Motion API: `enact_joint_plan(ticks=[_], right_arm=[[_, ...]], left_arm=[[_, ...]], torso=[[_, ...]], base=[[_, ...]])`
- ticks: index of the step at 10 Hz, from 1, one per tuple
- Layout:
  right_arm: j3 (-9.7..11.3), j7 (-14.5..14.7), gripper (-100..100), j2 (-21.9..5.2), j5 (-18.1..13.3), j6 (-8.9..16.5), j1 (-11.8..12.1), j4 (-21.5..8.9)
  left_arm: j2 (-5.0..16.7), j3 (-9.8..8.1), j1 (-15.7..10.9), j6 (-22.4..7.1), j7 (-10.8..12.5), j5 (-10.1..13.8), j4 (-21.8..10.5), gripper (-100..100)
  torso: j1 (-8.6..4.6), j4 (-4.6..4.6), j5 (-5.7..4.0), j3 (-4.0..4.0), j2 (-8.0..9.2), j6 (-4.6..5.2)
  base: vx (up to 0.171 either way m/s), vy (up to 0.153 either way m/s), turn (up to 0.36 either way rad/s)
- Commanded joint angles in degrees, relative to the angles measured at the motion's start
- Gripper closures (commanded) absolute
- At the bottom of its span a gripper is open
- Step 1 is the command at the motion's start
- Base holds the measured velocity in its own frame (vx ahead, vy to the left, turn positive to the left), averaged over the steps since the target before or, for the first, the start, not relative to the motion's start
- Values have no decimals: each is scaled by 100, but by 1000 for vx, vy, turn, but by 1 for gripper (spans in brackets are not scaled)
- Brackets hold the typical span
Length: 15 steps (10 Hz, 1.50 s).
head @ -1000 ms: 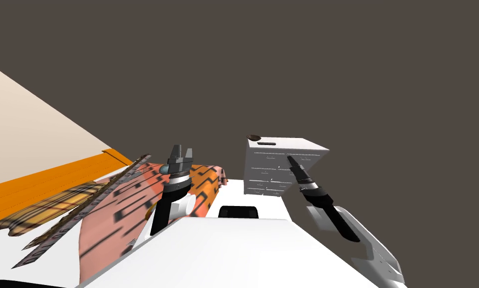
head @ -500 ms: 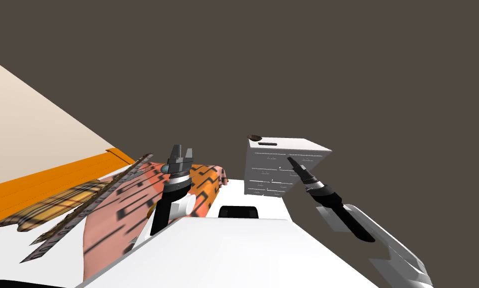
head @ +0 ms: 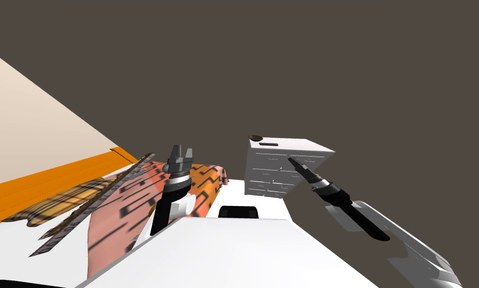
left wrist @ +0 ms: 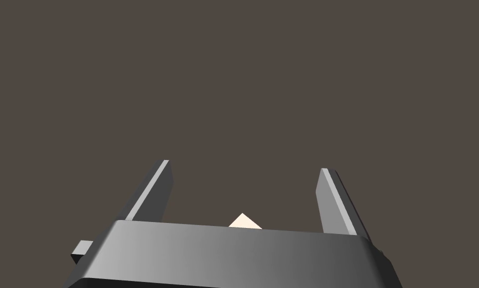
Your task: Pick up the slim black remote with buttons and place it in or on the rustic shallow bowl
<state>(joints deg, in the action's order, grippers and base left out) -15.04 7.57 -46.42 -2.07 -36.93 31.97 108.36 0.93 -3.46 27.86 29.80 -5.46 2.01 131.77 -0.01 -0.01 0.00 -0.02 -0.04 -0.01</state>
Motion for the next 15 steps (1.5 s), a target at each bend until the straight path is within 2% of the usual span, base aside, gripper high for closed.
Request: enact_joint_plan(ticks=[1,2,3,5,6,8,9,11,12,14,15], right_arm=[[-38,24,-100,-286,-46,-78,9,-93],[-38,24,-100,-371,-46,-78,9,-93],[-130,49,-100,-588,-138,-221,43,-283],[-130,49,-100,-860,-138,-221,43,-283],[-217,61,-100,-1063,-233,-366,75,-473],[-217,61,-100,-1354,-233,-366,75,-473],[-296,61,-100,-1563,-331,-512,105,-661],[-296,61,-100,-1852,-331,-512,105,-661],[-369,48,-100,-2055,-431,-658,133,-847],[-369,48,-100,-2351,-431,-658,133,-847],[-435,22,-100,-2552,-532,-805,160,-1029]], left_arm=[[0,0,0,0,0,0,0,0],[0,0,0,0,0,0,0,0],[0,0,0,0,0,0,0,0],[0,0,0,0,0,0,0,0],[0,0,0,0,0,0,0,0],[0,0,0,0,0,0,0,0],[0,0,0,0,0,0,0,0],[0,0,0,0,0,0,0,0],[0,0,0,0,0,0,0,0],[0,0,0,0,0,0,0,0],[0,0,0,0,0,0,0,0]], torso=[[0,0,0,0,0,0],[0,0,0,0,-1,1],[0,0,-1,0,1,2],[-1,0,0,-1,-1,1],[0,0,-1,0,0,2],[-1,0,-1,-1,-2,1],[0,0,-1,0,0,2],[-1,-1,-1,-2,-3,1],[0,0,-1,-1,-1,2],[-1,-1,-1,-2,-2,1],[0,0,-1,-1,-1,2]], base=[[8,-3,31],[0,0,0],[7,-1,72],[6,-4,14],[7,-2,70],[7,-5,22],[10,-5,80],[8,-8,23],[9,-4,86],[7,-8,25],[12,-9,103]])
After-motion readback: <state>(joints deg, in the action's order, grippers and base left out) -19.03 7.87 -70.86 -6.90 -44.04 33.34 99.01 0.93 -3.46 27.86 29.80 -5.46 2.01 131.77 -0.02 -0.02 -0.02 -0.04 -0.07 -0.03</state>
